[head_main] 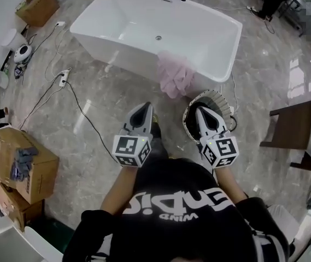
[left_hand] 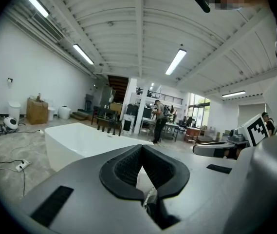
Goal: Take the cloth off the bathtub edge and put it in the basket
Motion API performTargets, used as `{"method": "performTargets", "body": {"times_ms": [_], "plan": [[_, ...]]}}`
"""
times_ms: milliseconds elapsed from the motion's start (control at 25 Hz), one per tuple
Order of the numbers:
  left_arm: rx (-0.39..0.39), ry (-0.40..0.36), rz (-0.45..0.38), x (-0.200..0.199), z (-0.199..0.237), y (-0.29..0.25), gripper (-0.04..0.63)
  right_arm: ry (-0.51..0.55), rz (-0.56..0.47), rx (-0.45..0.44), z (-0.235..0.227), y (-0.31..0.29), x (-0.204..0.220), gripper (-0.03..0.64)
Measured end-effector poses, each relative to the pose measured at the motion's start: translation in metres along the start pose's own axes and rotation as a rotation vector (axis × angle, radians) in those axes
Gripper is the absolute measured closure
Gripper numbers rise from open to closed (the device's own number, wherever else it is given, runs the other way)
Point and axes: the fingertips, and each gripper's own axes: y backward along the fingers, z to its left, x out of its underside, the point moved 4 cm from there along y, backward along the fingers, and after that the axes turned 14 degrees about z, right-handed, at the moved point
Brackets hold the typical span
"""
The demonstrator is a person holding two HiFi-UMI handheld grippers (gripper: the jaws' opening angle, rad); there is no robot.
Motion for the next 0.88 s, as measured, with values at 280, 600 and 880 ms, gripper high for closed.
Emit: {"method": "performTargets", "body": {"times_ms": [280, 600, 880], "plan": [[0.103, -0.053, 0.031, -0.043, 0.035, -0.074, 0.583, -0.046, 0.006, 0.068, -0.035, -0.062, -0.034, 0.604], [0.242, -0.119, 0.073, -0.091, 0.066, -0.15, 0.583, -0.105, 0.001, 0.167, -0.064, -0.114, -0.071, 0.604], [0.389, -0.218, 0.12, -0.127, 0.083, -0.21, 0.583, -0.173, -0.005, 0.293, -0.091, -0.148, -0.093, 0.604]]}}
